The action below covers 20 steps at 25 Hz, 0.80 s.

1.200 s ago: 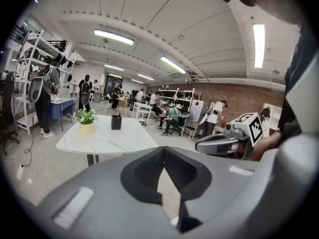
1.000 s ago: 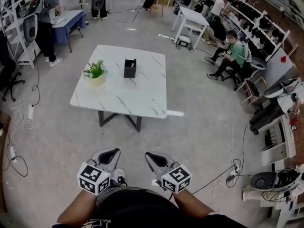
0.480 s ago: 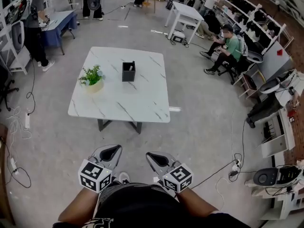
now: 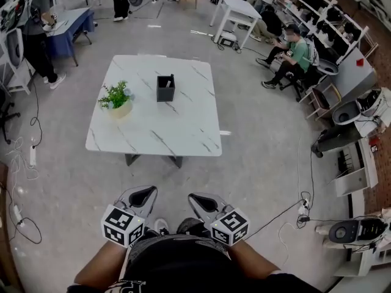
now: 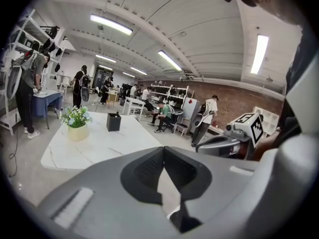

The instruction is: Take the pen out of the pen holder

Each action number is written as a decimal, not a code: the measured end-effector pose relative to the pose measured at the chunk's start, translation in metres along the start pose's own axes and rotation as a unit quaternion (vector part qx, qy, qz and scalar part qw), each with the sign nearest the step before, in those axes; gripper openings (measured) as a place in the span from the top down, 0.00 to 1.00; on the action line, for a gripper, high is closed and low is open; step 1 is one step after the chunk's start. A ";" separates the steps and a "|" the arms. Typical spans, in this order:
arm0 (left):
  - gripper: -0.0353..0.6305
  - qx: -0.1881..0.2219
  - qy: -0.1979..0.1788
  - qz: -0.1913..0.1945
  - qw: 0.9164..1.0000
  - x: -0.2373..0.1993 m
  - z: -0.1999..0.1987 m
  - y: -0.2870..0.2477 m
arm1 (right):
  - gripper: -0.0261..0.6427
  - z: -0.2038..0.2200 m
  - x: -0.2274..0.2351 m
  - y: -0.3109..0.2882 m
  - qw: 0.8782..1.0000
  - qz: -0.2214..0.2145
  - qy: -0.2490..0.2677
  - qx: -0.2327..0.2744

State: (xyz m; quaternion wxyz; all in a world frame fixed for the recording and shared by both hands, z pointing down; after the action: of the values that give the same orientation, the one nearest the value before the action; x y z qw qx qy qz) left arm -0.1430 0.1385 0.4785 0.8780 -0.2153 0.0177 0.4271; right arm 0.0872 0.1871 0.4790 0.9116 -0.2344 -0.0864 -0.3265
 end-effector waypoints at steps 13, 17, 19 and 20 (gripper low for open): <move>0.86 -0.001 0.002 -0.015 1.000 -0.024 -0.005 -0.002 | 0.96 -0.019 0.009 -0.036 1.000 -0.017 0.001 0.007; 0.86 0.002 0.004 -0.024 1.000 -0.037 -0.011 -0.005 | 0.96 -0.032 0.016 -0.051 1.000 -0.025 0.008 0.011; 0.86 0.003 0.004 -0.027 1.000 -0.042 -0.014 -0.009 | 0.96 -0.036 0.021 -0.057 1.000 -0.027 0.010 0.011; 0.86 0.002 0.004 -0.028 1.000 -0.045 -0.016 -0.012 | 0.96 -0.039 0.024 -0.060 0.999 -0.028 0.010 0.012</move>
State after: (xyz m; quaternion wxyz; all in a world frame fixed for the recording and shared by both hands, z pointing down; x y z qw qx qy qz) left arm -0.1601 0.0920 0.4787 0.8899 -0.2158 0.0156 0.4016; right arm 0.0684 0.1145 0.4748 0.9056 -0.2176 -0.0874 -0.3535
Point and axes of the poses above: the fingertips, and each gripper's own axes: y backward along the fingers, x to its right, z out of its underside, the point moved 9 cm from there along y, backward along the fingers, and after that the axes turned 4 degrees about -y, right-handed, at the moved point
